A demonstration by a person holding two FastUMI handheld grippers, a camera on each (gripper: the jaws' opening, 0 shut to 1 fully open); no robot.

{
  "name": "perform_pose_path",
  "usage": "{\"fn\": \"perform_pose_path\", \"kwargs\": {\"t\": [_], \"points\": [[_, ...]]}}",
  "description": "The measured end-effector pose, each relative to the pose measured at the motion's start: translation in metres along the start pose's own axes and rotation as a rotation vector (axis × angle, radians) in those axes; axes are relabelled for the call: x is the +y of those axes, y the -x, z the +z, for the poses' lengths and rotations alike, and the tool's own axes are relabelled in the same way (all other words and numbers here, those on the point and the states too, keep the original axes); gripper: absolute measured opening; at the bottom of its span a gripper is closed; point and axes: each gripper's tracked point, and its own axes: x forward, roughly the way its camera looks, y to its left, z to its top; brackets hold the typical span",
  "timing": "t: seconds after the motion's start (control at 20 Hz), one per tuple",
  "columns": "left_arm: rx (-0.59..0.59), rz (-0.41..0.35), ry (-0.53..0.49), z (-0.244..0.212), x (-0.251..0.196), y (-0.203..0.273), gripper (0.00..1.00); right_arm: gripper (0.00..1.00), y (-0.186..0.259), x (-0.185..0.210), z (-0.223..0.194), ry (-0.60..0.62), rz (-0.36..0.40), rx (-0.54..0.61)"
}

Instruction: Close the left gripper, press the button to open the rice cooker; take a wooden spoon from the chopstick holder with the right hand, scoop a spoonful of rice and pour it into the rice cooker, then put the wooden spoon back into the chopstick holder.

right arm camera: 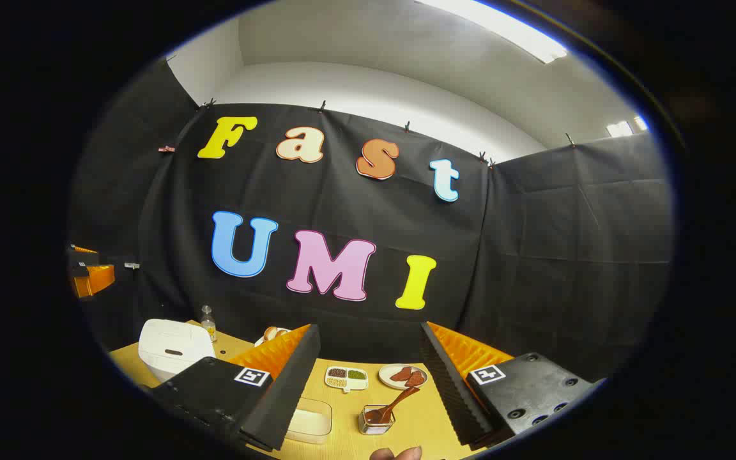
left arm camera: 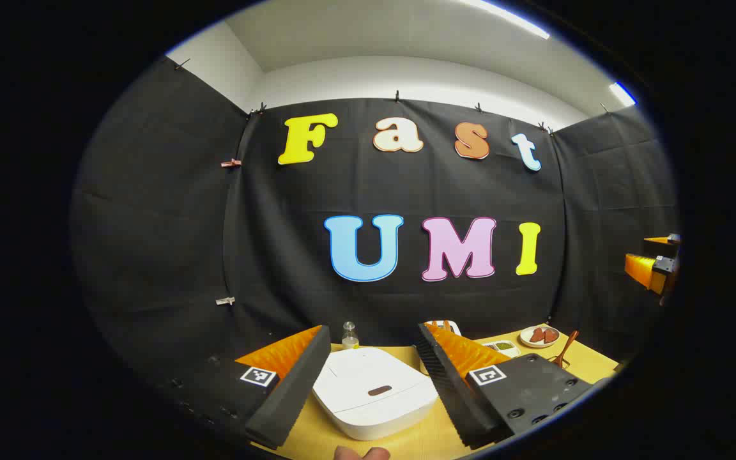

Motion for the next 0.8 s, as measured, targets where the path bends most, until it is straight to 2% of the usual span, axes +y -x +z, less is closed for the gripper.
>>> {"fn": "perform_pose_path", "kwargs": {"t": [0.05,0.1,0.35,0.5,0.8], "points": [[-0.005,-0.001,0.005,0.000,-0.002,-0.001,0.89,0.97,-0.001,0.000,0.000,0.001,0.000,-0.001],[0.000,0.000,0.010,0.000,-0.003,-0.003,0.94,0.97,-0.001,0.000,0.000,0.000,0.001,-0.007],[0.024,0.040,0.009,-0.009,-0.011,0.006,0.94,0.97,-0.011,0.008,-0.009,-0.022,0.055,-0.014],[0.038,0.070,0.008,-0.016,-0.010,0.020,0.94,0.97,-0.021,0.006,0.000,-0.052,0.060,-0.058],[0.044,0.106,0.020,-0.020,-0.002,0.038,0.94,0.97,-0.023,0.033,0.006,-0.043,0.128,-0.089]]}}
